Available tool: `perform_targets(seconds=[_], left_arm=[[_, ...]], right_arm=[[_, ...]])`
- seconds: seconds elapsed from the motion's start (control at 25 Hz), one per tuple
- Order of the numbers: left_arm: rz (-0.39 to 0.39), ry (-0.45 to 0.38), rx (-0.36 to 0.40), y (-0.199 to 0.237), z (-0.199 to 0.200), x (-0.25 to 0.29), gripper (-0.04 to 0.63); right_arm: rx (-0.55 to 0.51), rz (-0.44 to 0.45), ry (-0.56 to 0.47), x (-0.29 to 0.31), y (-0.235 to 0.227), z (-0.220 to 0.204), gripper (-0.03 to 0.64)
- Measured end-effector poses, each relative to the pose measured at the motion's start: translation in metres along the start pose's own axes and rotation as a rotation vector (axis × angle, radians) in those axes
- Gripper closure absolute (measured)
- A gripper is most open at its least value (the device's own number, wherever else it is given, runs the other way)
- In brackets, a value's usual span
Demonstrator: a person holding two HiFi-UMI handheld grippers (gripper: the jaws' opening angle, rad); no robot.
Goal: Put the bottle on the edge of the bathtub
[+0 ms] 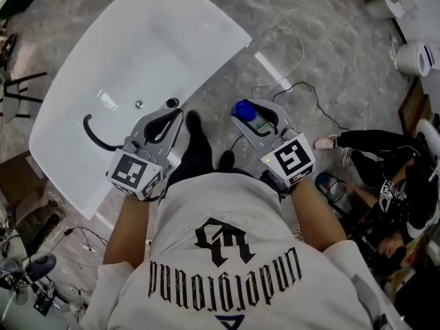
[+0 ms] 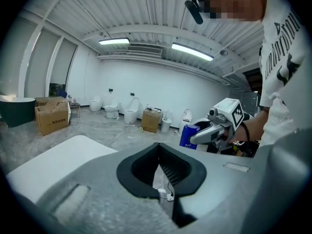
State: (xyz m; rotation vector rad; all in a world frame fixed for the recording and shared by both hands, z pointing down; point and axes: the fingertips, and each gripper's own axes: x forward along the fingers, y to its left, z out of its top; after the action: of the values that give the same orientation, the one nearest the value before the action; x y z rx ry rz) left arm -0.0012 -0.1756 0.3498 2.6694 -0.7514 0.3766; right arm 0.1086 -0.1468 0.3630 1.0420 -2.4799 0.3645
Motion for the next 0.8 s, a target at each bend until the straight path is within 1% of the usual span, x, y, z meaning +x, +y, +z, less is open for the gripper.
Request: perform_targets(seconds=[0.12, 0.28, 0.48, 0.6, 0.8], left_arm=[[0.002, 0.025, -0.026, 0.024, -0.011, 0.007, 0.591], [0.002, 0.053, -0.042, 0.056, -0.027, 0.019, 0.591], [0.018, 0.086, -0.095, 0.096, -0.056, 0.032, 0.591], [0.013, 0.114, -0.121, 0.114, -0.075, 0.038, 0.591], [0.002, 0.161, -0.128, 0.143, -0.102, 0.050, 0.591]], right_arm=[[-0.007, 0.019, 0.042, 0.032, -0.007, -0.007, 0.463], [-0.022, 0.045, 0.087, 0.073, -0.016, -0.016, 0.463], [-0.063, 0.077, 0.168, 0.125, -0.024, -0.040, 0.463], [-0.073, 0.095, 0.210, 0.154, -0.027, -0.057, 0.465], [-0.086, 0.114, 0.281, 0.199, -0.032, -0.085, 0.465]])
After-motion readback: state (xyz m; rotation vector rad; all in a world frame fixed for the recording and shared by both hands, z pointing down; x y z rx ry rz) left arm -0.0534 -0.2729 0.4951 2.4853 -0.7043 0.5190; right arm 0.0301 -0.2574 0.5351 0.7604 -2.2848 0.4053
